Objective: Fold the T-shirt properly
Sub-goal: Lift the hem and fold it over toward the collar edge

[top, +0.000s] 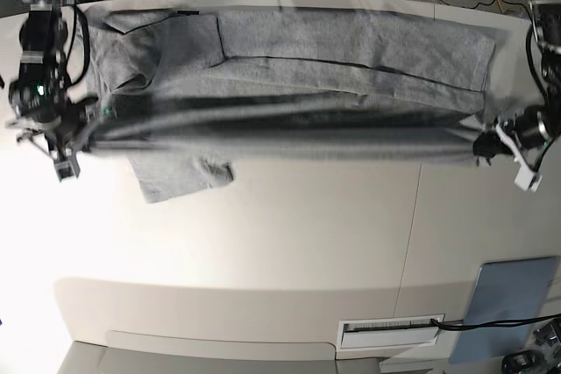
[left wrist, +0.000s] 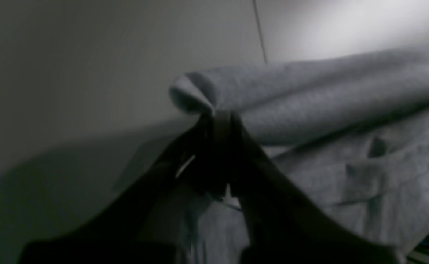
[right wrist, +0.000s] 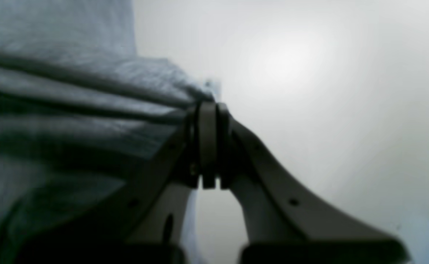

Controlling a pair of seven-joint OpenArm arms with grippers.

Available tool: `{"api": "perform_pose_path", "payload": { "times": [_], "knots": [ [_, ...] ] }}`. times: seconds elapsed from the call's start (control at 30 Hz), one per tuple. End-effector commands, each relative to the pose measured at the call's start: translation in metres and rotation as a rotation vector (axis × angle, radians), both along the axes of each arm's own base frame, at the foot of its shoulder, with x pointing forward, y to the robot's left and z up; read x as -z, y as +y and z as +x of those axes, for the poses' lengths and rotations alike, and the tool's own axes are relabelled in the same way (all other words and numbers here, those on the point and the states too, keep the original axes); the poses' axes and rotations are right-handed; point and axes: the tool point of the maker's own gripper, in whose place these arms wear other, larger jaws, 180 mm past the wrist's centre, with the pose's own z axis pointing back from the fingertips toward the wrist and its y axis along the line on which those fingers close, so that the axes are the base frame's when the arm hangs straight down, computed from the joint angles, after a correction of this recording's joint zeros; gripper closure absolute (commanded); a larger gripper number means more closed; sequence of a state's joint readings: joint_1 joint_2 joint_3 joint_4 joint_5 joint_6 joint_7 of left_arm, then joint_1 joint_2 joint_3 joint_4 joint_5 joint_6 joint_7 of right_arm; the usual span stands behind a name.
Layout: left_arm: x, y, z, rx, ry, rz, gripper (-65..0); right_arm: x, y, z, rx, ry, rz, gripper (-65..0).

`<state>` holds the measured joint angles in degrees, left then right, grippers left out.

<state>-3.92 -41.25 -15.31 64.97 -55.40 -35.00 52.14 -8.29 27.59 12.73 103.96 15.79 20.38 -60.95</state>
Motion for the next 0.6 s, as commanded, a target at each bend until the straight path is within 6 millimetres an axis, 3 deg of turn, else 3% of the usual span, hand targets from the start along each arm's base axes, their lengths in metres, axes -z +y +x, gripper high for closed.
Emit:
{"api": "perform_pose_path", "payload": {
  "times": [0.0, 0.1, 0.2, 0.37, 0.57],
  "knots": [
    [-0.025, 0.021, 0.009, -0.046, -0.064, 0.015, 0.0, -0.020, -0.013, 0.002, 0.012, -0.050, -0.054, 0.0],
    [-0.028, 0.040, -0.005, -0.111, -0.074, -0.003, 0.0, -0.023, -0.013, -0.018, 0.007, -0.043, -0.078, 0.0],
    [-0.025, 0.040, -0.022, -0.098, -0.069, -0.035, 0.0, -0.024, -0.009, -0.035, -0.009, -0.028, -0.095, 0.0],
    [-0.021, 0.058, -0.051, -0.145, -0.046, -0.014, 0.0, -0.010, 0.009, -0.066, -0.009, 0.017, -0.059, 0.0],
    [-0.014, 0.054, -0.071, -0.119, -0.031, -0.027, 0.0, 0.004, 0.013, -0.086, -0.007, 0.040, -0.051, 0.0]
  ]
}}
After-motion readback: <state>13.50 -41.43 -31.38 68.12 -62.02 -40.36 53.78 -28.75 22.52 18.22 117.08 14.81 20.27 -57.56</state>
